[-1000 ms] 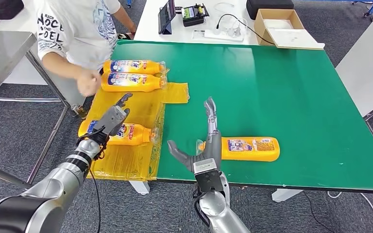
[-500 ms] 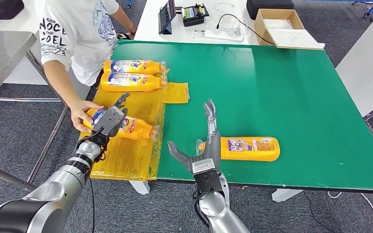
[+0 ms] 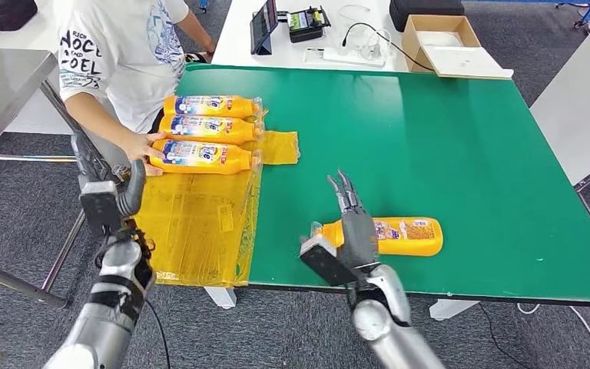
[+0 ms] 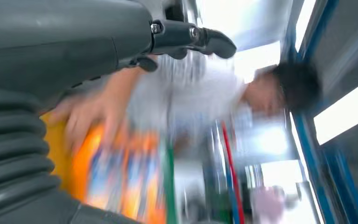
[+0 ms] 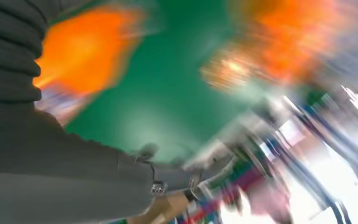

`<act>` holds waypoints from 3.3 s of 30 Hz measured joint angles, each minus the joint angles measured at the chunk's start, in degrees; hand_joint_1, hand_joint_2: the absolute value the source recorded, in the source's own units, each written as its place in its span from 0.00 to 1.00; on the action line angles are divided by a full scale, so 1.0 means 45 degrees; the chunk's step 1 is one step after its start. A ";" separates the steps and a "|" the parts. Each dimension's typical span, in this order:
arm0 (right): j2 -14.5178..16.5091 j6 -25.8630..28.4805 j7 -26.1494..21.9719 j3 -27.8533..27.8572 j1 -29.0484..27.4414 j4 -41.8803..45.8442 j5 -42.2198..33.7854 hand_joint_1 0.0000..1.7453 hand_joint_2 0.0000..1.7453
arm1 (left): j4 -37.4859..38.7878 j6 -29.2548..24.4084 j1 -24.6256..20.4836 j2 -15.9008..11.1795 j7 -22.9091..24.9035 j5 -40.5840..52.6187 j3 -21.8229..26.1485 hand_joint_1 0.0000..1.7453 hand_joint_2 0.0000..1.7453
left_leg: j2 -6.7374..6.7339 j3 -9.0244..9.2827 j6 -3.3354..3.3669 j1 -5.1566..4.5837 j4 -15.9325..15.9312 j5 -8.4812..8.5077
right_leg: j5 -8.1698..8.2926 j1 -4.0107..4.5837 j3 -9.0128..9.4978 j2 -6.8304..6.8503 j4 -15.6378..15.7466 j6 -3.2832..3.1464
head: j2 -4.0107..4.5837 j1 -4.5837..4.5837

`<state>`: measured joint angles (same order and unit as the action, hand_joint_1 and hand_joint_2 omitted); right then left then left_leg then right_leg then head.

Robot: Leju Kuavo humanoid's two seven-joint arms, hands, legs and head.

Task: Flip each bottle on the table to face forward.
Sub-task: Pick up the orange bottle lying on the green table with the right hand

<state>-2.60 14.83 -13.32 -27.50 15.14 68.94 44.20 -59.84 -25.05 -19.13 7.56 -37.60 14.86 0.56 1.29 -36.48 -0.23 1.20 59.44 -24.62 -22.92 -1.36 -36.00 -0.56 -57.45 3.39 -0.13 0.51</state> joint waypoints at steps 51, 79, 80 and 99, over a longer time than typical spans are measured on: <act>-0.3683 -0.4850 -0.0533 -0.0708 0.4192 -0.4343 0.0319 0.00 1.00 | -0.0647 0.2685 0.1658 0.1040 0.0002 0.0712 -0.1386 0.00 1.00 | -0.0033 -0.0031 0.0076 0.0000 0.0001 0.0028 | 0.0052 0.0007 0.0000 -0.0011 0.0039 0.0079 | 0.0000 -0.0118; -0.1700 -0.5385 -0.0915 -0.3450 0.6065 -0.7779 -0.0823 0.00 1.00 | 0.0377 0.2687 0.1263 0.1072 0.0097 0.0541 -0.1820 0.00 1.00 | -0.0019 -0.0040 0.0071 0.0001 0.0002 0.0033 | 0.0051 0.0005 0.0001 -0.0005 0.0034 0.0080 | 0.0000 -0.0119; -0.1775 -0.5372 -0.0869 -0.3494 0.6089 -0.7791 -0.0853 0.00 1.00 | 0.0380 0.2687 0.1263 0.1063 0.0103 0.0539 -0.1820 0.00 1.00 | -0.0019 -0.0041 0.0071 0.0001 0.0002 0.0033 | 0.0051 0.0005 0.0001 -0.0005 0.0034 0.0080 | 0.0000 -0.0119; -0.2328 -0.5393 -0.0493 -0.4039 0.6159 -0.7802 -0.1069 0.00 1.00 | 0.0437 0.2703 0.1268 0.0996 0.0205 0.0539 -0.1821 0.00 1.00 | -0.0020 -0.0039 0.0071 0.0001 0.0002 0.0033 | 0.0051 0.0006 0.0002 -0.0006 0.0035 0.0080 | 0.0000 -0.0119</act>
<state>-13.08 -9.44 -15.54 -45.68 42.86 33.83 39.39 -57.87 -12.88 -13.42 12.04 -36.68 17.29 -7.63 1.20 -36.65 0.09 1.20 59.45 -24.47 -22.69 -1.34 -35.99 -0.59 -57.29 3.75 -0.13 -0.02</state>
